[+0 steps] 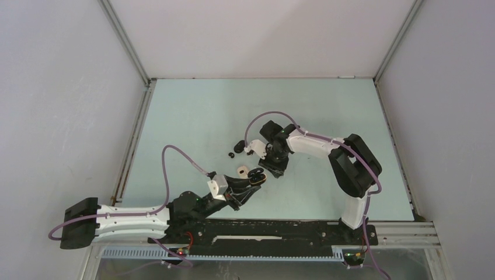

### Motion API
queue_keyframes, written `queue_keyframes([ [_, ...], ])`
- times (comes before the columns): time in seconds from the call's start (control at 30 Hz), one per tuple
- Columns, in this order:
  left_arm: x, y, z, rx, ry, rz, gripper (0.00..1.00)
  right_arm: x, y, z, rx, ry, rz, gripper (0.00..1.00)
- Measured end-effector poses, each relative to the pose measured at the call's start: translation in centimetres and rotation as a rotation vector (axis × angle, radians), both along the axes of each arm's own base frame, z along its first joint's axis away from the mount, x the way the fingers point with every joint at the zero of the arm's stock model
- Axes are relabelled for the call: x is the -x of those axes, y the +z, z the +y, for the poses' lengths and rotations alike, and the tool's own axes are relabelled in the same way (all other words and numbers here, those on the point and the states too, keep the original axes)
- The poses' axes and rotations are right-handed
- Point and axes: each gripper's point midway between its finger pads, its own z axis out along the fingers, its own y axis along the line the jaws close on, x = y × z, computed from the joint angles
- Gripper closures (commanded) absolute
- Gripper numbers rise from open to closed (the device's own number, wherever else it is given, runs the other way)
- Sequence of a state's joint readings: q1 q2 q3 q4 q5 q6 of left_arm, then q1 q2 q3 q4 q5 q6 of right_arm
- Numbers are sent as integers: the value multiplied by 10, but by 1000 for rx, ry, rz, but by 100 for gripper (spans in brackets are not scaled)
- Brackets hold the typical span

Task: Insert the wireless bluetooth earbuds into the charging case
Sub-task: Pick up the earbud from the center of the board.

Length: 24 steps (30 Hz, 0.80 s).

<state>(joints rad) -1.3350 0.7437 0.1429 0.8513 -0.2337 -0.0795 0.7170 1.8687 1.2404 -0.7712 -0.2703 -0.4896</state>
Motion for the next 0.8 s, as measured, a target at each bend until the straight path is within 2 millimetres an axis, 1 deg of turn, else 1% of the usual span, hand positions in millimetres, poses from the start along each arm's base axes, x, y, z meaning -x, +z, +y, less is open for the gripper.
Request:
queue_keyframes([
  [0.2,0,1,0,3,0,-1,100,6,-1,4,34,-6,-18,65],
  [0.43,0,4,1,12,0,-3,100,4,-2,1,68,-29,-37,65],
  [0.8,1,3,1,10,-2,1,100,4,-8,-1,89,-25,-38,70],
])
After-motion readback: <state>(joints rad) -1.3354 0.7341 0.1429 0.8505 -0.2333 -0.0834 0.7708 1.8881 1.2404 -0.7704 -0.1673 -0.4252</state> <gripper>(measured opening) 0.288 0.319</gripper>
